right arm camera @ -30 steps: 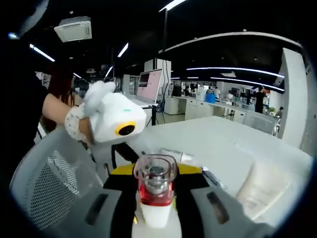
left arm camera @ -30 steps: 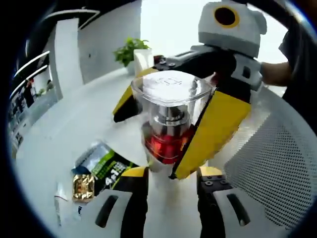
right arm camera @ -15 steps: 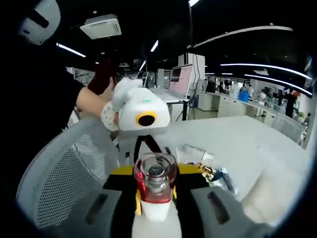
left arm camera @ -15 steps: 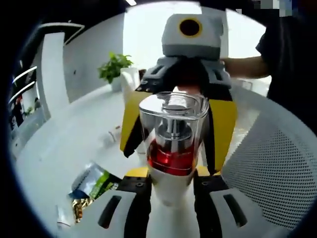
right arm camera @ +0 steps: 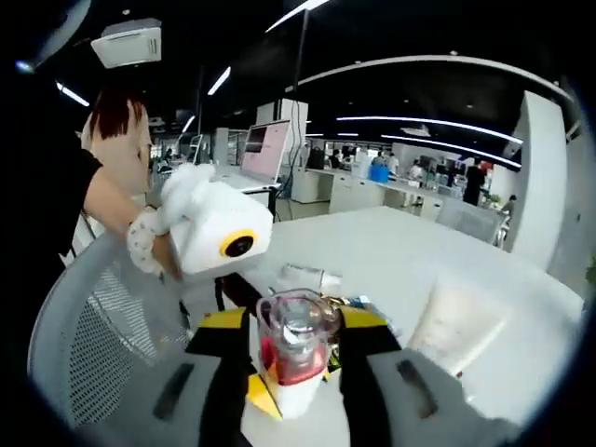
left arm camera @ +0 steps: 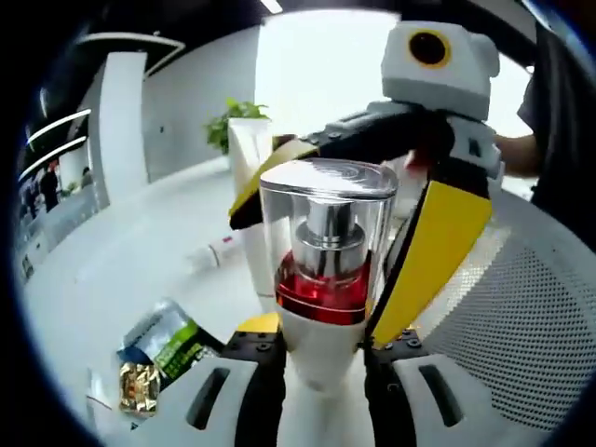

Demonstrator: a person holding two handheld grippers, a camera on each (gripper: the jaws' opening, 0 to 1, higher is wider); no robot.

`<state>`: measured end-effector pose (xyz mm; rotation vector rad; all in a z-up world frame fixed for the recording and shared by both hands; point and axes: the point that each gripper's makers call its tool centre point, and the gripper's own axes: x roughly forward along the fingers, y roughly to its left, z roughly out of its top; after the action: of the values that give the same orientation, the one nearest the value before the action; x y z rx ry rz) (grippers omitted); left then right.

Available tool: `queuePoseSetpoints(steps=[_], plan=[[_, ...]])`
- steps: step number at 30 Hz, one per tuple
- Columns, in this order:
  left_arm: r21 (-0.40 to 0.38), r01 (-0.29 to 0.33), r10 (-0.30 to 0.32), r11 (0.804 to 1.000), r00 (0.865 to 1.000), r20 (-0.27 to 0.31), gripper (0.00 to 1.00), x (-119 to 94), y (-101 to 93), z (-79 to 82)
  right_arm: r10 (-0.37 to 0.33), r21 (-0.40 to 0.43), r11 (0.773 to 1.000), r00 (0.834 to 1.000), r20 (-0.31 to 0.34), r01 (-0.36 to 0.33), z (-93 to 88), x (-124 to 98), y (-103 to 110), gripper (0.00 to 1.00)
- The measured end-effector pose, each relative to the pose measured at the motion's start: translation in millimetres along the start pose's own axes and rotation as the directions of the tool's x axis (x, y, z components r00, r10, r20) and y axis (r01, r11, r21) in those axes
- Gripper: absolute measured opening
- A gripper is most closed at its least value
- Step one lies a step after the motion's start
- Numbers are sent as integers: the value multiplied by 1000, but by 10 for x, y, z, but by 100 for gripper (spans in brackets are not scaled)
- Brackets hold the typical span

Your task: Arrange the skincare products in the storage area until every visible bottle or jar stands upright without overlapping.

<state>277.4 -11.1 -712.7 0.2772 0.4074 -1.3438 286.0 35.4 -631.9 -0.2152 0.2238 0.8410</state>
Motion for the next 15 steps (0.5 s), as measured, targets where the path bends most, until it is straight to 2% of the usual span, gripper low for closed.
queuePoseSetpoints(steps=[1, 2, 3, 4, 5, 9, 13, 15], plan=[[-13, -22, 22, 1000, 1000, -4, 28, 21, 13, 11, -28, 18, 999, 1000, -4, 28, -1, -16, -27, 41], [-26, -38, 38, 999, 999, -5, 28, 38, 25, 16, -87, 24, 996, 996, -7, 87, -8, -55, -96, 40], [-32, -56, 56, 998, 998, -8, 28, 58, 28, 26, -99, 29, 995, 995, -33, 100, -50, -82, -107, 38], [-30, -51, 51, 998, 999, -8, 28, 71, 11, 32, -100, 27, 995, 995, -13, 100, -25, -96, -108, 37], [-31, -47, 47, 998, 999, -10, 28, 78, 1, 34, -132, 44, 990, 991, -9, 133, -28, -129, -153, 35], [-25, -20, 20, 999, 1000, -5, 28, 127, -79, 58, -115, 51, 992, 993, -19, 115, -55, -200, -161, 32], [-22, -11, 11, 1000, 1000, -1, 28, 205, -139, 94, -131, 74, 988, 991, -35, 133, -98, -311, -200, 31], [-3, -4, 4, 1000, 1000, 6, 29, 255, -178, 120, -126, 75, 989, 992, -19, 127, -115, -365, -226, 31]])
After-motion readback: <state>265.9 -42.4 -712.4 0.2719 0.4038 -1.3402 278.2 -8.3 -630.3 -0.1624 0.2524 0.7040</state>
